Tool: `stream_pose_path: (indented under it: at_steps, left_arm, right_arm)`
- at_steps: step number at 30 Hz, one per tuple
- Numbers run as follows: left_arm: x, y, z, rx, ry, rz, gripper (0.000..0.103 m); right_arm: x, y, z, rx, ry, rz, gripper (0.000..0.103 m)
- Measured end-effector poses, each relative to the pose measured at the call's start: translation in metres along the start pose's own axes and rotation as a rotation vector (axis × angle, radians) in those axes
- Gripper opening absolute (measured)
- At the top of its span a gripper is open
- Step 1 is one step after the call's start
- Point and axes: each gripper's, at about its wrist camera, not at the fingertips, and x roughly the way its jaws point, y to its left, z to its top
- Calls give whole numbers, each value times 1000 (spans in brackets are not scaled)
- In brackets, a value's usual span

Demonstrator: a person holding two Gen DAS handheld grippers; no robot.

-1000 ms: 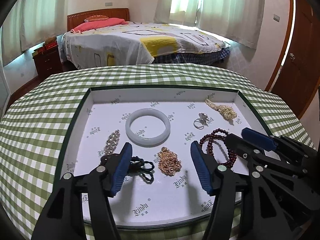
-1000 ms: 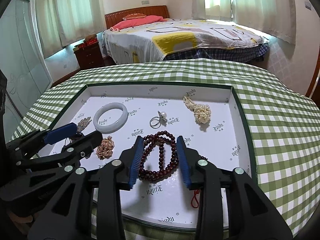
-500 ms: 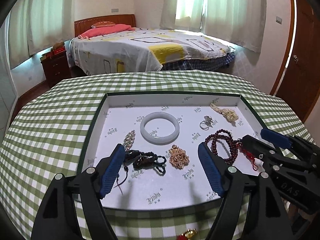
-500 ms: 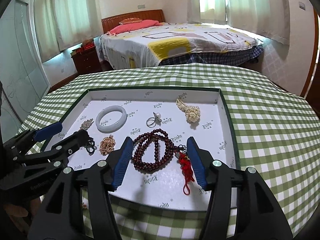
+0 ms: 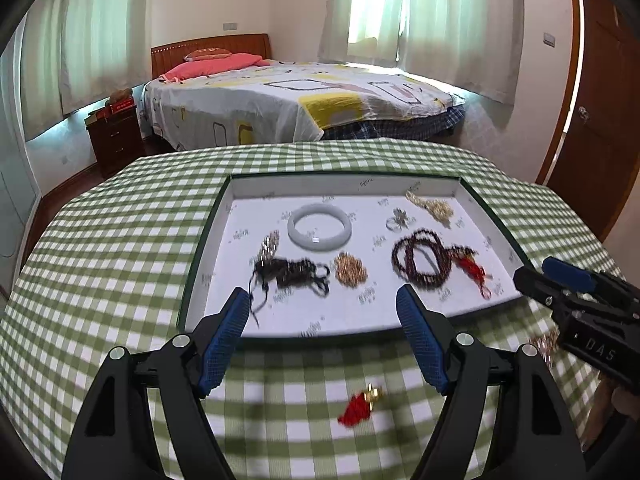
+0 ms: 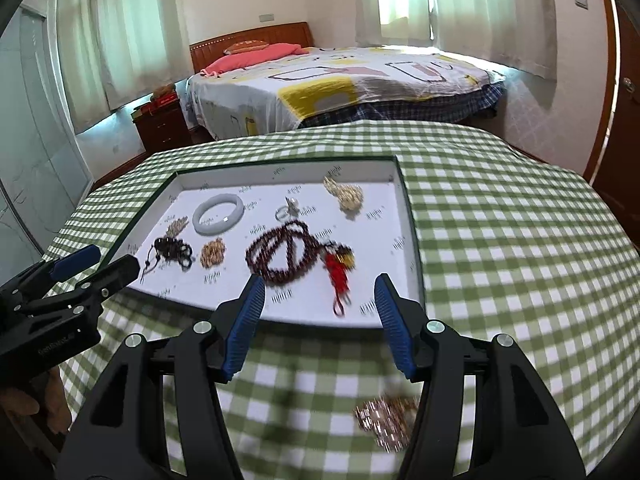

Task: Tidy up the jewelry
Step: 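Move both tools back toward the red flower charm and pearl brooch, then grasp the red flower charm with the left tool while the right tool grasps the pearl brooch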

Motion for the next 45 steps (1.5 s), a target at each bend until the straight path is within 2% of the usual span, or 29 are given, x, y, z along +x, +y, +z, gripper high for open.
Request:
stream_pose_path:
  at_steps: [11, 21, 32, 34, 40, 45]
  left_arm:
    - [-4, -7, -41, 25, 72, -3, 73]
    - [6, -12, -53, 38, 102, -6, 72]
    - [15, -10, -55, 43, 128, -40, 47]
    - [17, -11, -55, 47, 135, -54, 37]
    - [19, -13, -57, 72, 135, -87, 18]
    - [18, -11, -58, 77, 129, -98, 12]
  right_arm:
    - [-12, -13, -35, 23, 48, -19, 56]
    - [-13, -20, -47, 39, 61, -31, 56]
    - [-9, -18, -48, 39, 70, -32, 56]
    - [-8, -18, -48, 38, 70, -33, 56]
    - [-8, -19, -48, 38, 70, -33, 56]
    - [-7, -20, -48, 40, 71, -36, 56]
